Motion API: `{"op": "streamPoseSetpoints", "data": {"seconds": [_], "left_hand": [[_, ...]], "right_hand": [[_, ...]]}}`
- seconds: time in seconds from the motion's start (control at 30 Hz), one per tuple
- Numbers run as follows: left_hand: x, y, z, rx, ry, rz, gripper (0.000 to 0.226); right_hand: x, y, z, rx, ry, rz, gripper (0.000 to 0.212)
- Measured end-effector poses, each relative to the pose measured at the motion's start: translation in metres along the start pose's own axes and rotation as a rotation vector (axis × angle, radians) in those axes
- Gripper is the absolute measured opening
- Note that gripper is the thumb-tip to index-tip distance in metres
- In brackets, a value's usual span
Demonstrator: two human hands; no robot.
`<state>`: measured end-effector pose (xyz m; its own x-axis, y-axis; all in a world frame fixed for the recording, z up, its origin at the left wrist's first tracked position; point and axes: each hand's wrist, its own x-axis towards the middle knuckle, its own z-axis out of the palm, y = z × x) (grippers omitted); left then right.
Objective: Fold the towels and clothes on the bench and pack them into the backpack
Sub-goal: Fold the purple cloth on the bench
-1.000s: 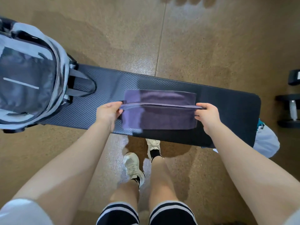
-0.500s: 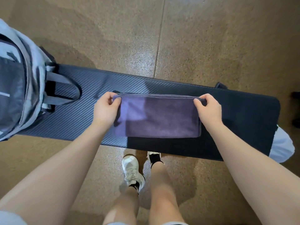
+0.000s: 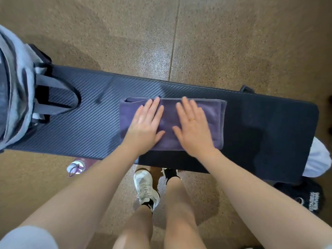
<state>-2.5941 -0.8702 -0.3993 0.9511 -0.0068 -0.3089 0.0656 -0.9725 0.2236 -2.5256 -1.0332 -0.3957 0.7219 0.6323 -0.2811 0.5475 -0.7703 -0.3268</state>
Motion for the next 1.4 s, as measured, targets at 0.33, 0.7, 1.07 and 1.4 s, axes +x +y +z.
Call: {"op": "streamPoseSetpoints", "data": {"seconds": [0.33, 0.7, 1.07, 1.4], "left_hand": [[-0.007, 0.001, 0.002, 0.053, -0.217, -0.108, 0.115], [0.016, 0.054, -0.006, 0.129, -0.153, 0.082, 0.116], [0.024, 0.069, -0.004, 0.092, -0.325, -0.001, 0.106], [-0.002, 0.048, -0.053, -1.506, -0.084, -0.705, 0.026]], "right_hand": [[-0.038, 0.056, 0.007, -0.181, -0.189, 0.255, 0.067], [-0.03, 0.038, -0.02, 0.509, 0.112, 0.845, 0.056], [-0.025, 0.025, -0.034, 0.642, -0.011, 0.898, 0.02], [-0.016, -0.064, -0.054, 0.633, -0.248, 0.421, 0.075]]}}
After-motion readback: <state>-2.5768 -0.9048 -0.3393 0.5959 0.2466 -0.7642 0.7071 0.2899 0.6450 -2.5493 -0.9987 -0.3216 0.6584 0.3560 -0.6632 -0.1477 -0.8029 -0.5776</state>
